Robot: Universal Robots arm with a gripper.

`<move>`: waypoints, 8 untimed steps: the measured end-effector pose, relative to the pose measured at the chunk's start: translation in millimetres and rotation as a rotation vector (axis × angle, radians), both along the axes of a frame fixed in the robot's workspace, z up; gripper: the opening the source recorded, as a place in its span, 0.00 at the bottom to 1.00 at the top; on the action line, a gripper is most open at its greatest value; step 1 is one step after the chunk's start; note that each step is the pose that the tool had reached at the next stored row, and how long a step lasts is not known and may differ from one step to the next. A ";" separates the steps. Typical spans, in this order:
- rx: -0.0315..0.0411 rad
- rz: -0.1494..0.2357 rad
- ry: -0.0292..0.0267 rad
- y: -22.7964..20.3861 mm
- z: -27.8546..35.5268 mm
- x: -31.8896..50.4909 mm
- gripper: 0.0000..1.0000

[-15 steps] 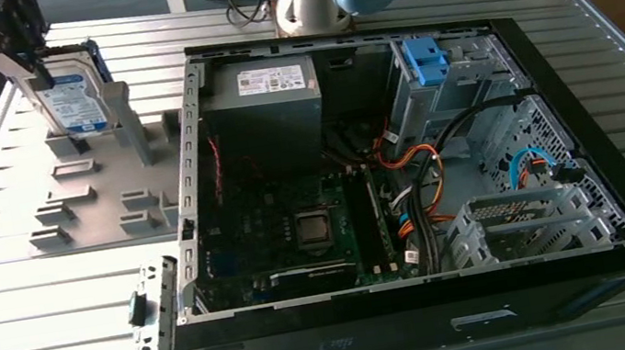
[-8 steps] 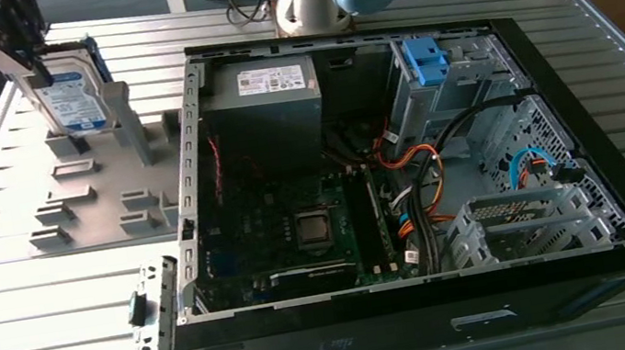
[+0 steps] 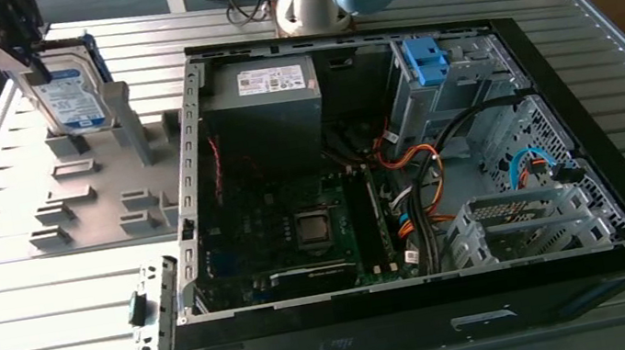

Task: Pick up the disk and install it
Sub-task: 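Pick up the disk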

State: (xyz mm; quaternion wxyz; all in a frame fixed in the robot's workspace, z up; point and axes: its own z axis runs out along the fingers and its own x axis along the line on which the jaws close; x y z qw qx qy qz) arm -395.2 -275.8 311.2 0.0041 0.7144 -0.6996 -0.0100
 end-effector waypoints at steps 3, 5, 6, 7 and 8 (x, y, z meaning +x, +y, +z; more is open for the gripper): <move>0.0001 0.000 -0.0001 0.0 1.4 0.0 0.36; 0.0000 0.000 0.0001 0.0 2.3 0.0 0.36; 0.0000 0.000 0.0002 0.0 2.9 0.0 0.36; 0.0000 0.000 0.0002 0.0 3.4 0.0 0.36; 0.0000 0.000 0.0001 0.0 4.0 0.0 0.36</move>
